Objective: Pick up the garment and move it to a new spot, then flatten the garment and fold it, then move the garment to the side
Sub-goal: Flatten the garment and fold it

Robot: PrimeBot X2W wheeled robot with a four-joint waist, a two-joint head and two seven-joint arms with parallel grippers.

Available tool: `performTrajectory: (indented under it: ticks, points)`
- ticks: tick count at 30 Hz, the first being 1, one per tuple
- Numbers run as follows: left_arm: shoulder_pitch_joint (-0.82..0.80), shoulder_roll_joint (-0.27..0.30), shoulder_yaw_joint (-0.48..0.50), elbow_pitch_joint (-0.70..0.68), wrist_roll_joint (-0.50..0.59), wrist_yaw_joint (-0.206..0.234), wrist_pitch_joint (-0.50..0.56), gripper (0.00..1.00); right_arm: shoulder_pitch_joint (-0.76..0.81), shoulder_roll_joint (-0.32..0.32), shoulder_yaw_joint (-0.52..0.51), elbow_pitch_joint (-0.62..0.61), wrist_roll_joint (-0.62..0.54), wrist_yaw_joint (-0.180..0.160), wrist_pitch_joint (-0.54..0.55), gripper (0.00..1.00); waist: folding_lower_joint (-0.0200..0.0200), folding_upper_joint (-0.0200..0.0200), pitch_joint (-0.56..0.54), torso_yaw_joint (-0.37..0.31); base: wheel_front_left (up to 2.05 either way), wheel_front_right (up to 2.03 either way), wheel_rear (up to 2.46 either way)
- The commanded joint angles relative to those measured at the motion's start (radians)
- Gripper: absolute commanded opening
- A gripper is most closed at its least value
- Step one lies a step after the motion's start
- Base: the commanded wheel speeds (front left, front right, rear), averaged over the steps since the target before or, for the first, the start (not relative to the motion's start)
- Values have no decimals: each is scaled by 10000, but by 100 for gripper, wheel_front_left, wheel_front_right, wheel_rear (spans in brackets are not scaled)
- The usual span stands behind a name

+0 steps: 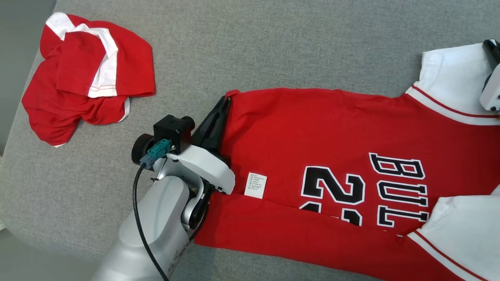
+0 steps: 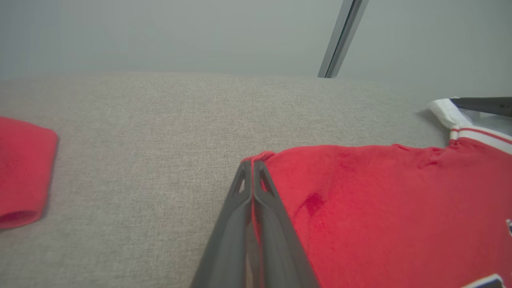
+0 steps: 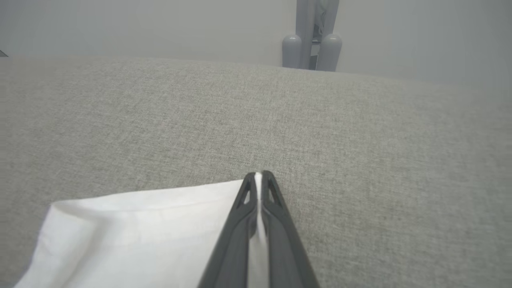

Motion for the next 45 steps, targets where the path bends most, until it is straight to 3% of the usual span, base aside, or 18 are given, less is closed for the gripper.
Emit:
performTrajectory:
  ticks: [1,8,15,23,30,45]
  points:
    - [-52,48,189,138,142,-40,-37,0,56,-98,357,-14,294,-7,-590,0,0,0,-180,-169,0,0,0]
    - [29,212,468,398,273,-14,-37,0,232,-72,739,-148,757,-7,-1673,0,0,0,-553,-580,0,0,0]
    - [270,764,844,1180,455,73,-38,0,1358,-69,1691,-1204,2022,-7,-2876,0,0,0,-1550,-1583,0,0,0]
    - [743,1185,994,1445,569,34,-38,0,2519,-218,2250,-2169,2773,-6,-3200,0,0,0,-2279,-2093,0,0,0]
    - [1320,1480,847,1593,538,-128,-2,0,3358,-195,2455,-2613,3099,-6,-3124,0,0,0,-2866,-2398,0,0,0]
    - [3328,2794,127,-125,661,-324,1052,0,6476,-1041,1831,-5440,4210,-6,-567,0,0,0,-3965,-2598,0,0,0]
